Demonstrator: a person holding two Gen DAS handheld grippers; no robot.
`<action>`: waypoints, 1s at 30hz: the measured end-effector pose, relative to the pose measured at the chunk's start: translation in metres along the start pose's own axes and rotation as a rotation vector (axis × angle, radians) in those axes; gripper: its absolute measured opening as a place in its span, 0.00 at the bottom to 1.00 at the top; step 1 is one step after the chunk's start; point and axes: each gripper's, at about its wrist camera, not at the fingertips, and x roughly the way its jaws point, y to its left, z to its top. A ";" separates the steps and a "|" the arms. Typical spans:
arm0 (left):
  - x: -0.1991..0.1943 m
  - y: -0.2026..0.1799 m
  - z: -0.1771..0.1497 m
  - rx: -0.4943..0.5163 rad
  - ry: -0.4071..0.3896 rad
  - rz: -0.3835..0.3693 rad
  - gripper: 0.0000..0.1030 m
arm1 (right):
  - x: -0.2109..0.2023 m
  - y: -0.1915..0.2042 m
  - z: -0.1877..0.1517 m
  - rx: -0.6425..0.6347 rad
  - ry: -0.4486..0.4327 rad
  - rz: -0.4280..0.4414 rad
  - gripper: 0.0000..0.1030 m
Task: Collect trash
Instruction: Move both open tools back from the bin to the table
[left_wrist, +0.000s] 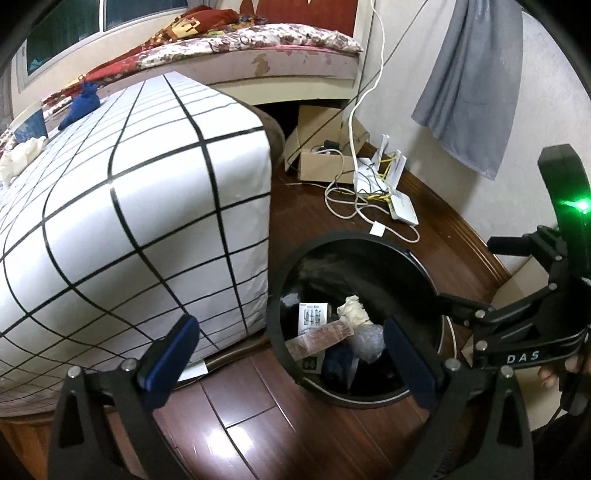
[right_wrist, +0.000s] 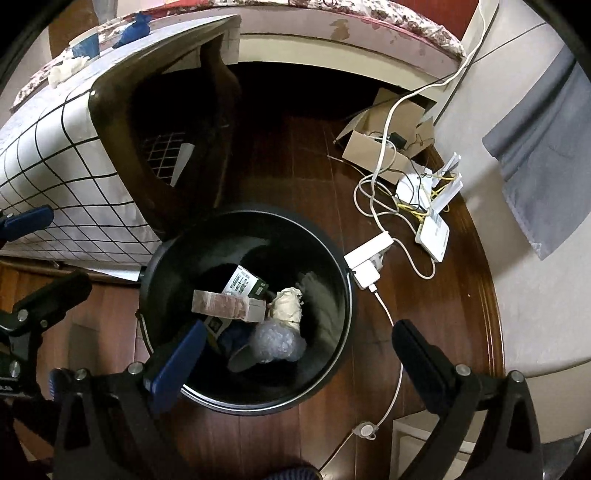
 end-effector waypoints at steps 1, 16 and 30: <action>-0.001 0.000 0.000 -0.001 -0.001 0.001 0.97 | 0.000 0.000 0.000 -0.001 -0.001 0.001 0.99; -0.023 0.008 0.006 -0.012 -0.054 0.018 0.97 | -0.030 0.010 0.011 -0.019 -0.086 0.009 0.99; -0.066 0.045 0.029 -0.044 -0.167 0.076 0.97 | -0.081 0.012 0.042 0.051 -0.315 0.016 0.99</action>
